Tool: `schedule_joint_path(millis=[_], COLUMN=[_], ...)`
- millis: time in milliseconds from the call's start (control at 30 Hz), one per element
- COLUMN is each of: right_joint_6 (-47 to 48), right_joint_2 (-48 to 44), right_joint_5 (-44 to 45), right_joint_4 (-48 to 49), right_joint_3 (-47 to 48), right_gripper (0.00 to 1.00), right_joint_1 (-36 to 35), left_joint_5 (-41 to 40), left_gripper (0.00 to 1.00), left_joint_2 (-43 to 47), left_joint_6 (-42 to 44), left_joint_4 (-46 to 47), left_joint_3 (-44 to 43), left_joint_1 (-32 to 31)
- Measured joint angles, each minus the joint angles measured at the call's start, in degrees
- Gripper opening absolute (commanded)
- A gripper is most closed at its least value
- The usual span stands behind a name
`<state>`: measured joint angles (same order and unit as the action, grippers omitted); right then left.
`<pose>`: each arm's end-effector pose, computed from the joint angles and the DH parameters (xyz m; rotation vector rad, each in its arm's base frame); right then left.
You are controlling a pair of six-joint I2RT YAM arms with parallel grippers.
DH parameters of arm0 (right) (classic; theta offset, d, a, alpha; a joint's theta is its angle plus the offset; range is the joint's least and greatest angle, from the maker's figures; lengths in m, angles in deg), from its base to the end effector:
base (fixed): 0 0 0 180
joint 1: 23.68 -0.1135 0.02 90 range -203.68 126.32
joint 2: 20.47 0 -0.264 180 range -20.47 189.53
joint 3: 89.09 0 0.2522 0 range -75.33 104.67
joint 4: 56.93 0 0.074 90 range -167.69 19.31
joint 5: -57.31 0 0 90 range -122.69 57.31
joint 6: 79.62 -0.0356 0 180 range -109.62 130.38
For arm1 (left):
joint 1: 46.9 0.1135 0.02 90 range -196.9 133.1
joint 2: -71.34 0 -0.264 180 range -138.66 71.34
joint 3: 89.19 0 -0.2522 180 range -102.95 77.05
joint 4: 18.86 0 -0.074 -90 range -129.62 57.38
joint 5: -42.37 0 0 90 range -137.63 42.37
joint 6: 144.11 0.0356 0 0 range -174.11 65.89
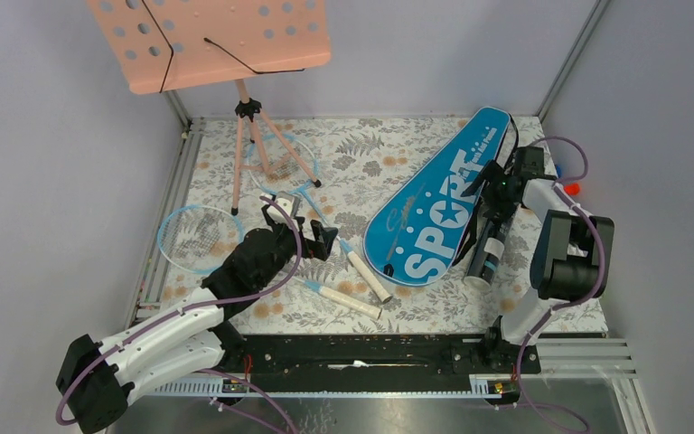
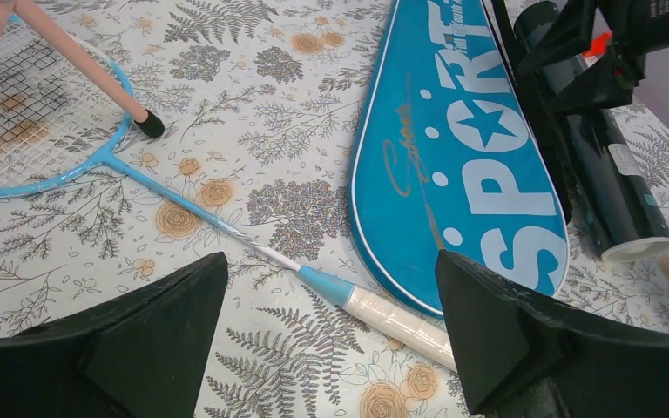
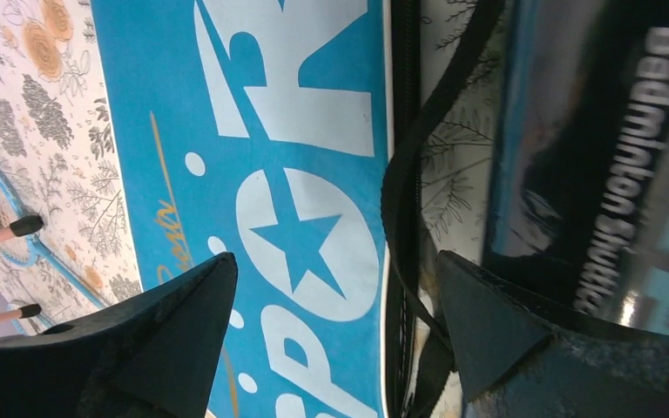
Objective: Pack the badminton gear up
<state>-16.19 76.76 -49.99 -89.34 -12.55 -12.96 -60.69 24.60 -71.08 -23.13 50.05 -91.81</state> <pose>0.3498 -0.0554 0.1999 0.6795 2.4109 0.4920 0.1451 -0.1333 0.2601 0.2636 1.7625 -0.5878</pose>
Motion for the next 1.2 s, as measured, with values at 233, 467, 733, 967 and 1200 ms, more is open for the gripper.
schedule_joint_path(millis=[233,467,733,967,1200], right_joint_6=[-4.09,-5.97,-3.32,12.55,49.59], right_joint_2=[5.95,8.28,7.56,-3.91,-21.0], right_joint_5=[1.84,2.75,1.4,-2.4,-7.1], right_joint_4=[2.4,3.45,3.21,-3.48,-14.97], right_joint_3=[0.68,1.77,2.99,11.1,17.73], right_gripper=[0.8,0.17,0.0,0.0,0.0], right_joint_1=[-2.21,-3.28,-4.37,-8.83,-23.3], left_joint_5=[-0.07,-0.33,-0.52,0.17,2.14], left_gripper=[0.99,0.99,0.99,0.99,0.99], left_joint_2=[-0.37,-0.66,-0.74,-0.28,2.14], left_joint_6=[0.0,0.02,0.02,0.0,0.0], left_joint_4=[-0.13,-0.2,-0.35,-0.68,-2.14], left_joint_3=[-0.28,-0.28,-0.28,-1.14,-3.1], left_joint_1=[0.0,0.0,0.07,0.07,0.07])
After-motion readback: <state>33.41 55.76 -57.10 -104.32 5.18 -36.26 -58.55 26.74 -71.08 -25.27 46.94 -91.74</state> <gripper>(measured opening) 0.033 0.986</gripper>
